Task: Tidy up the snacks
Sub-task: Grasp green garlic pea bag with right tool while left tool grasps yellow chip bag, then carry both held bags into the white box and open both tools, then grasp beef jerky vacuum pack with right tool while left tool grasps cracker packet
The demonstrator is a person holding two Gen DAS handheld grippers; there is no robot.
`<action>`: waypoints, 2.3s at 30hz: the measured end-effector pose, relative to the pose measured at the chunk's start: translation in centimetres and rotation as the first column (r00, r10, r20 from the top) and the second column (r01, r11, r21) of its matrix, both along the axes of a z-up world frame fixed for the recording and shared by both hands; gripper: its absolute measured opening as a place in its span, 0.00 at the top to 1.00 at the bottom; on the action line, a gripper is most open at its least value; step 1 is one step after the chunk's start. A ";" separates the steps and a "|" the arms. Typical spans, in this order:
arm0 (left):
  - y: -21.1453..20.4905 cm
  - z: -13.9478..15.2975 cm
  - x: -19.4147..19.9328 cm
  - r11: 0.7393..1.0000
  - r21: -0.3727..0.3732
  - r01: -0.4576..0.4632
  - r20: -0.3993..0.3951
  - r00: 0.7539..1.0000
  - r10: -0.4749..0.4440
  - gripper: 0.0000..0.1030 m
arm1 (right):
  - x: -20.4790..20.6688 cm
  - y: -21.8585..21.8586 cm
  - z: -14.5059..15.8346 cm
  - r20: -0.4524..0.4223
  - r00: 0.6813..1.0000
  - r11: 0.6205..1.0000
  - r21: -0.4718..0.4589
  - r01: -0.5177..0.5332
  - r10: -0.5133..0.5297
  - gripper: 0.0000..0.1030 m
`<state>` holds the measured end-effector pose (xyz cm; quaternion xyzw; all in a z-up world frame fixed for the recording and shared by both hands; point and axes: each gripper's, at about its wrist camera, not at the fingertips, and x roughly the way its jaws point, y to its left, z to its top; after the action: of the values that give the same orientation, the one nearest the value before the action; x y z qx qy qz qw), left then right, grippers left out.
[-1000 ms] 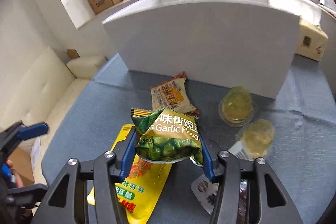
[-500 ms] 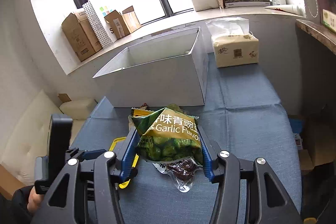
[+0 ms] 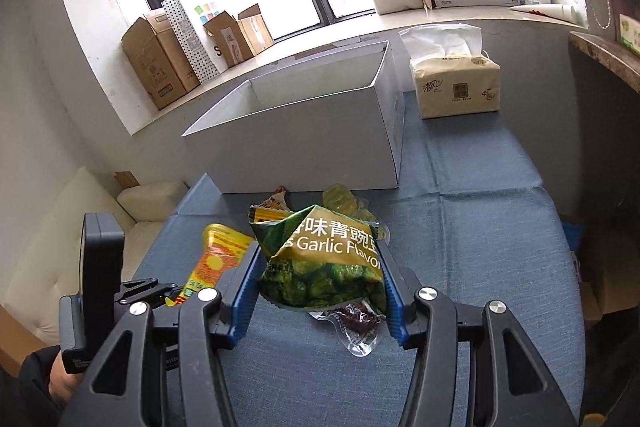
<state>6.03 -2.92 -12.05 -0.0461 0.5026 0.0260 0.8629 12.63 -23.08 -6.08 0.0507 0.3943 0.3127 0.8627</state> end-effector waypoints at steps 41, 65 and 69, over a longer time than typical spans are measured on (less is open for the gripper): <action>8.1 18.0 16.2 0.992 0.114 0.046 0.322 0.943 -0.080 0.65 | 15.0 9.2 9.5 0.120 0.991 0.998 0.029 -0.061 0.057 0.44; 9.2 16.1 13.1 0.983 0.180 0.029 0.302 0.950 -0.083 0.00 | 14.4 4.6 9.0 0.048 0.999 0.995 0.098 -0.016 0.012 0.00; 8.1 17.8 7.9 0.983 0.170 0.065 0.367 0.922 -0.125 0.00 | 9.9 2.7 9.6 0.135 0.990 0.997 0.061 -0.047 0.038 0.00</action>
<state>13.90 5.19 5.72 0.0413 0.3261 0.0135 0.9443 22.52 -20.35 3.48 0.0490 0.3263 0.3463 0.8782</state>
